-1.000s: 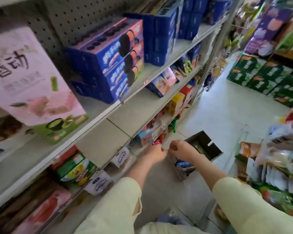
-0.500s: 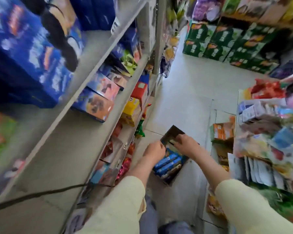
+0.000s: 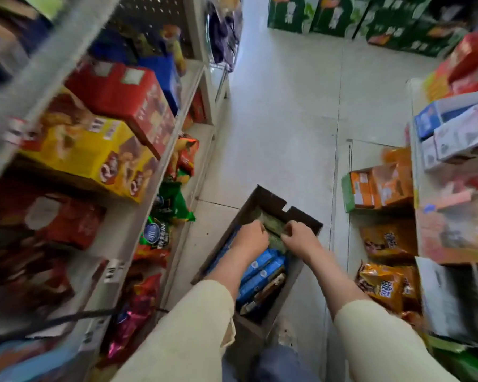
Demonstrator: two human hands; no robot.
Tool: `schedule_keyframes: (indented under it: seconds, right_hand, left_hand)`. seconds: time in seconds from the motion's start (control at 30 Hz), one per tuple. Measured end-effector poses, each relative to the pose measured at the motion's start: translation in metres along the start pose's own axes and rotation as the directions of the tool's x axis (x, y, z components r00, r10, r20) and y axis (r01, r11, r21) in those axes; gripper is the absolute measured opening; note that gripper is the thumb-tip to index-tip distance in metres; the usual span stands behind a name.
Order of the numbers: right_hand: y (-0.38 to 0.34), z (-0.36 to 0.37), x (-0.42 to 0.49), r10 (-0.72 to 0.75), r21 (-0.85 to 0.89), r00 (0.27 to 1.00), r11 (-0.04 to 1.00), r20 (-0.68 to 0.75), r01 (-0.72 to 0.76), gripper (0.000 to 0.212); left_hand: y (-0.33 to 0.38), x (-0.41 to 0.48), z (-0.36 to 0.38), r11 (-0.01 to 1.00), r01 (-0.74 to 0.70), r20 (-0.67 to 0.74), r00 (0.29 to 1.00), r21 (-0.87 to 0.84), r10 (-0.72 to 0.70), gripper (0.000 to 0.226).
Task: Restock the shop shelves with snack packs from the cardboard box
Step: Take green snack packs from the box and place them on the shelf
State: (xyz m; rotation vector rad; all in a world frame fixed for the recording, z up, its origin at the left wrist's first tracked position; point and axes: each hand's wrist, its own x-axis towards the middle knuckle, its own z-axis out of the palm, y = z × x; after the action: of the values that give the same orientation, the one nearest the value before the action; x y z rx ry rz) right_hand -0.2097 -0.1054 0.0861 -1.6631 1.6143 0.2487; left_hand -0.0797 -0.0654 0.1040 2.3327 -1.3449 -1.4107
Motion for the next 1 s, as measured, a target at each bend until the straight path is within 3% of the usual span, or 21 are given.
schedule_keyframes:
  seconds: [0.3,0.53,0.67,0.83,1.0]
  right_hand:
    - [0.055,0.102,0.153,0.078,0.02,0.997,0.997,-0.016,-0.078,0.04]
    - [0.087,0.148,0.241,0.096,-0.238,0.995,0.968,0.033,-0.085,0.061]
    - [0.107,0.163,0.27,0.076,-0.32,0.996,0.946,0.051,-0.056,0.068]
    - [0.117,0.173,0.282,0.043,-0.422,0.999,0.906,0.031,-0.026,0.07]
    - [0.117,0.177,0.286,0.032,-0.392,0.999,0.92,0.02,-0.022,0.078]
  left_hand:
    - [-0.055,0.152,0.093,1.0,0.013,0.057,0.998,-0.01,-0.012,0.031]
    - [-0.091,0.247,0.139,1.0,-0.017,0.023,1.0,0.001,0.017,0.036]
    - [-0.102,0.28,0.161,0.997,-0.057,0.042,0.998,0.051,0.055,0.035]
    - [-0.119,0.302,0.174,0.996,0.014,0.04,0.999,0.087,-0.017,0.045]
    - [-0.118,0.307,0.175,0.996,0.084,-0.006,0.996,-0.041,-0.085,0.063]
